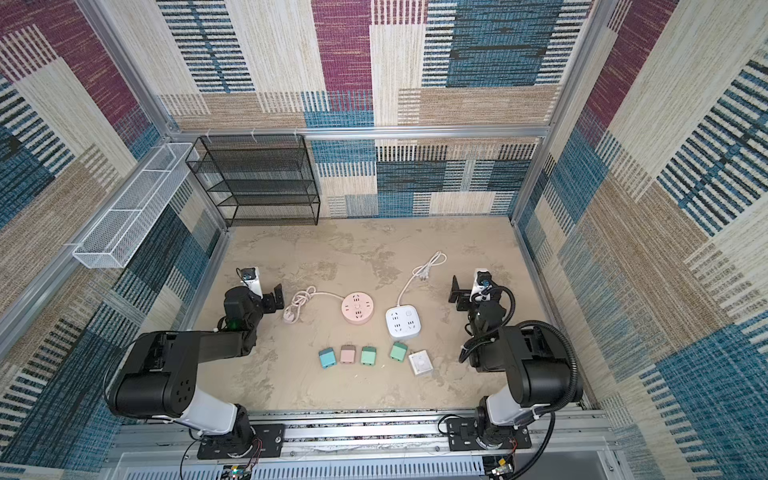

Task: Insert the plug
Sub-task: 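Move both grippers forward over the power strips and plug adapters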

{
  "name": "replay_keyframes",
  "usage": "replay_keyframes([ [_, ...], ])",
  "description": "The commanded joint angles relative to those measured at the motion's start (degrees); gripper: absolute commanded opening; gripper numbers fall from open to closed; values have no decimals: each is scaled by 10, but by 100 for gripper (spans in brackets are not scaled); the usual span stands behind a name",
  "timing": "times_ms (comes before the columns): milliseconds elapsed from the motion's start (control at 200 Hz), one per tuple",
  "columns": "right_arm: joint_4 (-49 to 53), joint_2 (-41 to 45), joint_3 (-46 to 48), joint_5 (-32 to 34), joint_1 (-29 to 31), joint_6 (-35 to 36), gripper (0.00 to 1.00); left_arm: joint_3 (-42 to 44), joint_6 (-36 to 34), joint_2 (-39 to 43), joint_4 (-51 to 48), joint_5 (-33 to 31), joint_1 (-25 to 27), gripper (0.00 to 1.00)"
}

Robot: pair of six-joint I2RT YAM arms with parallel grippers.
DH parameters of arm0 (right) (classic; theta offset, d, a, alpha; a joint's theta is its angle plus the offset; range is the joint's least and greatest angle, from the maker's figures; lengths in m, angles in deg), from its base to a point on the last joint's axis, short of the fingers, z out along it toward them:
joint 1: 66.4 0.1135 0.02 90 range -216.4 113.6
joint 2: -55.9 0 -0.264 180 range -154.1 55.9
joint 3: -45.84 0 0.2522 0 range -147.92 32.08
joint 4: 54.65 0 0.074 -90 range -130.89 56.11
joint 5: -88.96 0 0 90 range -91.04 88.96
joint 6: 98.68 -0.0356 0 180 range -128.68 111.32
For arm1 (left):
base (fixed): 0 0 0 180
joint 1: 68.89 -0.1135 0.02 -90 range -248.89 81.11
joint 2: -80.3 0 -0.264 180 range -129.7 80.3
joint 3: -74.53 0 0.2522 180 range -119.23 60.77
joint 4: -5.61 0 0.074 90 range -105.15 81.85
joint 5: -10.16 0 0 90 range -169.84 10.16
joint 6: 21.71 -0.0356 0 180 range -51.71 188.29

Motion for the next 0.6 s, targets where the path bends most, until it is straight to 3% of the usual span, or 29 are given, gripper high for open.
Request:
replay_keyframes([
  [0,-12,2,2,-6,0,-2,100,1,-1,2,8,1,-1,100],
  [591,-3,1,-4,-10,-2,-3,100,0,0,1,5,3,-1,100],
])
